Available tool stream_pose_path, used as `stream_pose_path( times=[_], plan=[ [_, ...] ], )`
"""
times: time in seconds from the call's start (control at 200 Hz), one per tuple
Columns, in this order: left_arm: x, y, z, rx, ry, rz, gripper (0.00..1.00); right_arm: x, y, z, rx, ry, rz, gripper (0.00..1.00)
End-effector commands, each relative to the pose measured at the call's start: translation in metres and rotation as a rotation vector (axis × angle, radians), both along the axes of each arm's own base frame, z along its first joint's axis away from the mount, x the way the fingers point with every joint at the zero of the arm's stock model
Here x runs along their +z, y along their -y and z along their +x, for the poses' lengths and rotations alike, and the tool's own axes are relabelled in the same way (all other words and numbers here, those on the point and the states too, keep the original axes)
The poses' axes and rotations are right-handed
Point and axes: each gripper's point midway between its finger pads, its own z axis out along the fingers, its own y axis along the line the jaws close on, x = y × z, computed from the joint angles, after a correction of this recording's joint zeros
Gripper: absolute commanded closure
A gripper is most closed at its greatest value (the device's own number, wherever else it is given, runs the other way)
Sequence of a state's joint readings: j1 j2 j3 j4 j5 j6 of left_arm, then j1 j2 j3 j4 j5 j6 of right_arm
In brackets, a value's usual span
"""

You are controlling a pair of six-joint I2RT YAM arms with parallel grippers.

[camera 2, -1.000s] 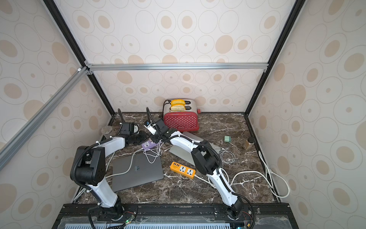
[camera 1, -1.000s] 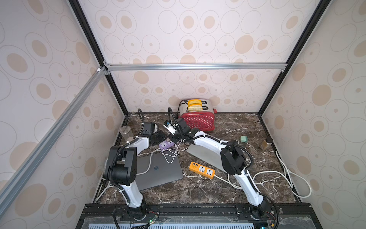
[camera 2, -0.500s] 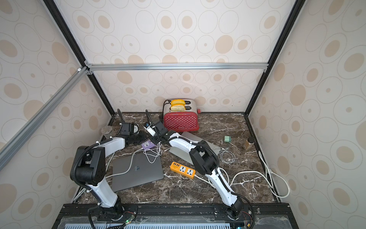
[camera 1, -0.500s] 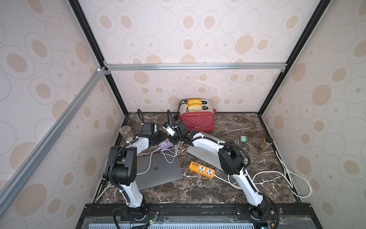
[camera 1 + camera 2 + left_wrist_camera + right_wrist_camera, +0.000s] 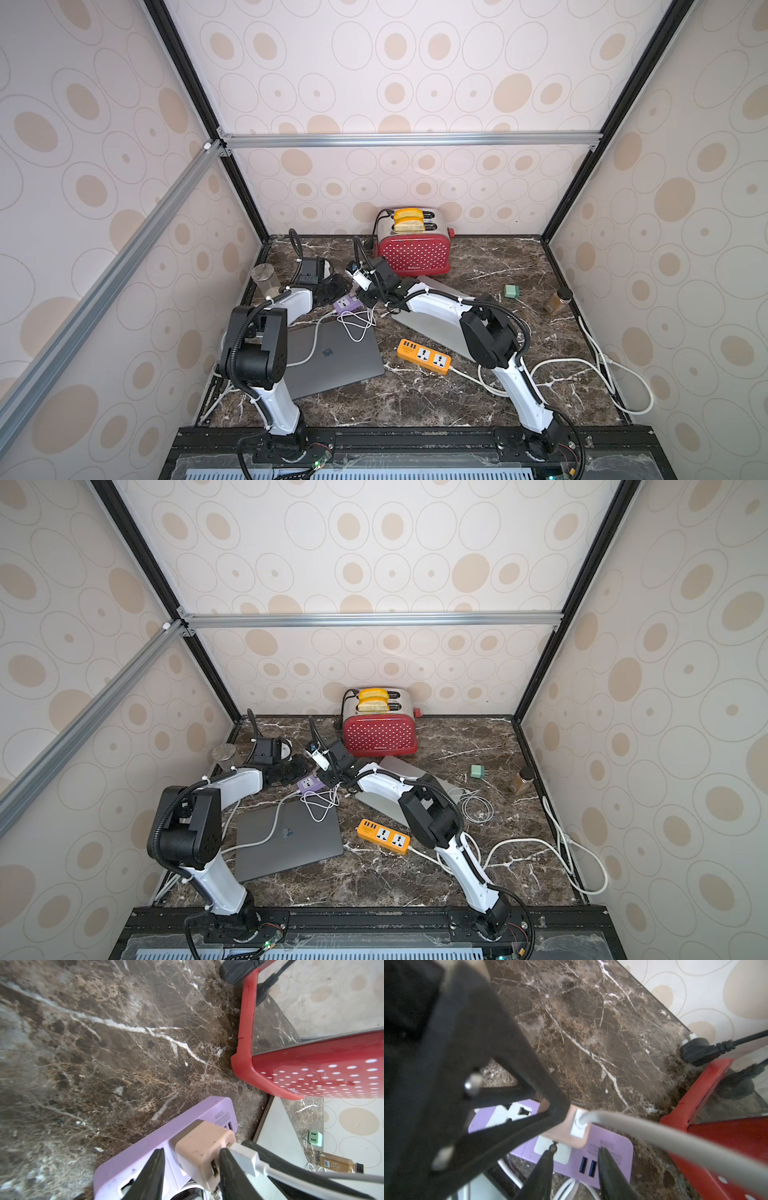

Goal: Unplug the laptop charger
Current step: Remove the charging cable from the plug.

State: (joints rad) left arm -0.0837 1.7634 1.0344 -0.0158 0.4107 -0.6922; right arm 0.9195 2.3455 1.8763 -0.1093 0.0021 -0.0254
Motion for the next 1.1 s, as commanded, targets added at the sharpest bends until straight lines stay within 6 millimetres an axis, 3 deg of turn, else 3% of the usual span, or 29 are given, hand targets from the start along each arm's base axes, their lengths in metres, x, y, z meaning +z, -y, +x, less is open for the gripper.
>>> stream_pose_path(
  times=[0.0,0.406,0.826,1.097],
  plan=[
    [-0.039,-0.007,-0.03,0.014,-0.161,0.037,0.56,0.033,-0.002,0.003,-0.013,0.056,0.039,0.61],
    [-0.038,-0.008,-0.032,0.01,-0.162,0.044,0.56,0.056,-0.016,0.012,-0.002,0.103,0.1,0.6],
    [-0.041,-0.008,-0.032,0.005,-0.173,0.047,0.56,0.046,-0.029,0.021,-0.002,0.101,0.104,0.62],
    [-0.042,-0.007,-0.033,0.004,-0.173,0.046,0.56,0.036,-0.026,0.019,-0.011,0.075,0.095,0.64]
  ],
)
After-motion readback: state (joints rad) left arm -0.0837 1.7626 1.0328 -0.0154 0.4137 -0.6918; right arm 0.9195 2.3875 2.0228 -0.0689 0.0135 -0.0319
